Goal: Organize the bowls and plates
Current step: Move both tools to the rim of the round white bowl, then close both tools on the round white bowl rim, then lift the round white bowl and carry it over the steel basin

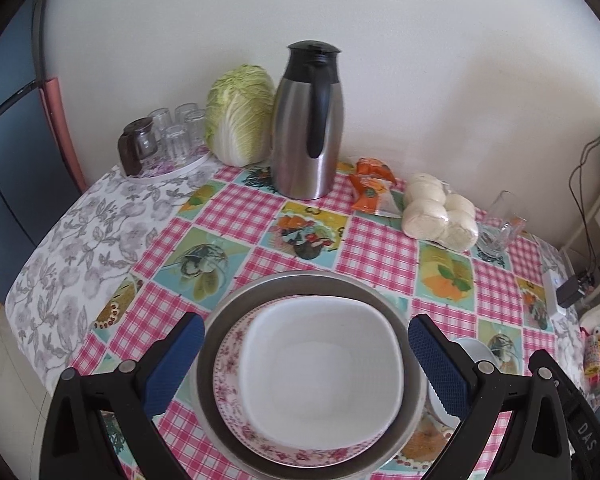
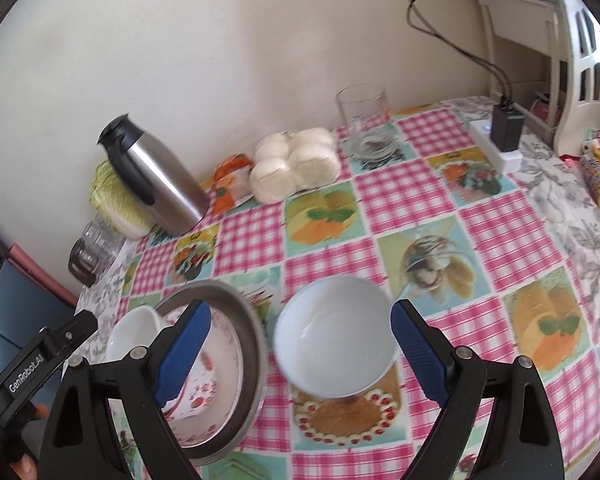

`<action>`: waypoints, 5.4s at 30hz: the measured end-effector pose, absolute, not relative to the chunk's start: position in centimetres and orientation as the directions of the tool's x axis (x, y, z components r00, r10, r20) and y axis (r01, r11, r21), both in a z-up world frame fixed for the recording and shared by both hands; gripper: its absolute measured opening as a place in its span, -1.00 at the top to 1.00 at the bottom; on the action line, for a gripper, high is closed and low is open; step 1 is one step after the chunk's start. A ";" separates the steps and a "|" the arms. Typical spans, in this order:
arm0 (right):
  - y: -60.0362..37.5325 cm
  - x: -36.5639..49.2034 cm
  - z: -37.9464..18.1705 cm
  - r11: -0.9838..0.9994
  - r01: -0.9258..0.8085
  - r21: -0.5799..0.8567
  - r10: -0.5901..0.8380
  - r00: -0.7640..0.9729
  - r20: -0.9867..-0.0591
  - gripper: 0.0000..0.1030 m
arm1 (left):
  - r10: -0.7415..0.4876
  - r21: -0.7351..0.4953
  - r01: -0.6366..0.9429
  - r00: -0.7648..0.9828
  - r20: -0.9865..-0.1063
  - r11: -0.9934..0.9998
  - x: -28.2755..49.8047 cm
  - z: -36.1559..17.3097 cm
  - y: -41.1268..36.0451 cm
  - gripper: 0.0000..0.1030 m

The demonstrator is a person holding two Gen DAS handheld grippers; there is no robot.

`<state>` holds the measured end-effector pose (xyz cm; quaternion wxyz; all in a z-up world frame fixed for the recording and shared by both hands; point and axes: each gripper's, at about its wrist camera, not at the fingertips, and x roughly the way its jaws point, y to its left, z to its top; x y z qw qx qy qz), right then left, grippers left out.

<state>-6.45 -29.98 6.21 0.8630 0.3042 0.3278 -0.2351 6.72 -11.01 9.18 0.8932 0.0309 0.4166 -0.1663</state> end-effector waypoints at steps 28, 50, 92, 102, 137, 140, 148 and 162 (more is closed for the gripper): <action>-39.2 -12.0 1.6 0.621 0.729 0.288 -0.290 0.554 -0.780 -0.79 | -0.393 -0.072 0.553 0.489 -0.779 0.830 2.2 5.5 -24.9 -0.85; -37.4 -8.4 -3.0 0.659 0.672 0.338 -0.160 0.565 -0.810 -0.39 | -0.355 -0.052 0.579 0.424 -0.833 0.813 3.9 1.1 -26.1 -0.43; -37.5 -7.4 -6.1 0.669 0.617 0.414 -0.036 0.583 -0.811 0.73 | -0.321 -0.057 0.648 0.298 -0.899 0.760 3.0 -3.7 -28.5 0.43; -37.3 -7.2 -6.1 0.678 0.614 0.405 -0.030 0.574 -0.819 0.77 | -0.339 -0.098 0.642 0.264 -0.903 0.761 3.2 -4.0 -28.3 0.58; -28.1 -5.0 8.3 0.797 0.445 0.408 -0.090 0.755 -0.649 0.73 | -0.520 -0.244 0.543 0.440 -0.732 0.803 4.8 9.9 -15.0 0.58; -27.0 -4.4 8.7 0.803 0.421 0.421 -0.068 0.768 -0.637 0.73 | -0.526 -0.256 0.533 0.449 -0.722 0.807 5.3 10.5 -13.5 0.58; -23.9 -2.6 9.3 0.828 0.361 0.430 -0.027 0.791 -0.611 0.72 | -0.518 -0.268 0.496 0.481 -0.708 0.826 7.1 11.6 -10.0 0.58; -20.2 0.7 8.0 0.851 0.326 0.411 0.015 0.768 -0.641 0.72 | -0.500 -0.298 0.446 0.451 -0.740 0.844 10.4 10.0 -6.7 0.58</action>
